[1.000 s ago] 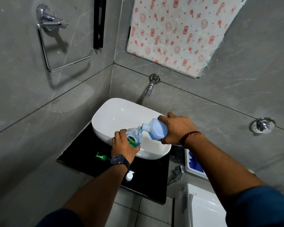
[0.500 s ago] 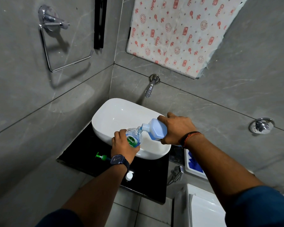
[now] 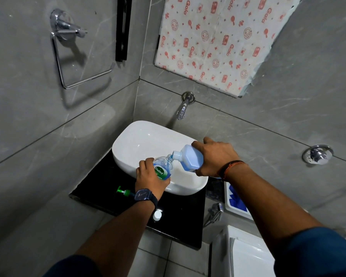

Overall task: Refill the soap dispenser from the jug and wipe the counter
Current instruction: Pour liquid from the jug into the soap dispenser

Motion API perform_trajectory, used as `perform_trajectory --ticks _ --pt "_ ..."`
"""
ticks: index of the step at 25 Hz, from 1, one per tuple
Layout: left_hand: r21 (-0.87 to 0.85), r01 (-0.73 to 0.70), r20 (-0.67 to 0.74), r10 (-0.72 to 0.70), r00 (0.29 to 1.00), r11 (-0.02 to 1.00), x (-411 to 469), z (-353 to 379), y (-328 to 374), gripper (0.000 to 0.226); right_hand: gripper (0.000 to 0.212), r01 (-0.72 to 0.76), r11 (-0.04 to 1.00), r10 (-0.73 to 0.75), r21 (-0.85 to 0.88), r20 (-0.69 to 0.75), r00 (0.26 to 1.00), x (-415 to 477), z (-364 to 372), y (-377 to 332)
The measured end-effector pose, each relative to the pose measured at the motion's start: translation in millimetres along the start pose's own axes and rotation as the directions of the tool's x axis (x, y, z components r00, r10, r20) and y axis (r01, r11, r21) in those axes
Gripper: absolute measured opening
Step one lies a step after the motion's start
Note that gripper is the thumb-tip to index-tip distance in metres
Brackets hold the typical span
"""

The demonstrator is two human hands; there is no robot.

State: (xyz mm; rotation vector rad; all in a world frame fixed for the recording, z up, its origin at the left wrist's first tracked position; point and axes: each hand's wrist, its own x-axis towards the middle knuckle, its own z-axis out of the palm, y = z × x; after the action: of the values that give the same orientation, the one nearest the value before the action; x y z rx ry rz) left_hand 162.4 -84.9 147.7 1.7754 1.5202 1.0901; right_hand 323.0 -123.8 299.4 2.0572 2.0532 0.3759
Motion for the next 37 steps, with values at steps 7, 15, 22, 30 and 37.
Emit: perform_trajectory --ticks 7,15,22,30,37 --pt "0.003 -0.006 -0.002 0.006 1.000 1.000 -0.7 -0.9 -0.6 0.076 0.069 0.001 1.000 -0.001 -0.004 0.002 1.000 -0.7 -0.5 -0.4" --pt "0.020 -0.012 0.000 0.012 1.000 1.000 -0.1 -0.2 -3.7 0.078 0.070 0.000 1.000 0.000 -0.011 -0.002 1.000 -1.7 0.7 -1.7" --pt "-0.001 -0.014 -0.014 0.014 1.000 1.000 1.8 1.4 -6.7 0.077 0.073 0.002 1.000 -0.001 0.022 -0.036 0.999 1.3 9.7 -1.3" --pt "-0.150 0.043 -0.081 -0.056 0.995 0.988 14.5 1.9 -10.2 0.082 0.073 -0.188 0.857 0.230 0.480 -0.030 0.973 6.7 47.8 -11.9" --pt "-0.112 0.119 -0.114 -0.132 0.985 0.986 8.6 -10.9 -71.6 0.082 0.075 -0.289 0.346 0.400 0.893 0.138 0.906 -14.4 112.8 -37.7"
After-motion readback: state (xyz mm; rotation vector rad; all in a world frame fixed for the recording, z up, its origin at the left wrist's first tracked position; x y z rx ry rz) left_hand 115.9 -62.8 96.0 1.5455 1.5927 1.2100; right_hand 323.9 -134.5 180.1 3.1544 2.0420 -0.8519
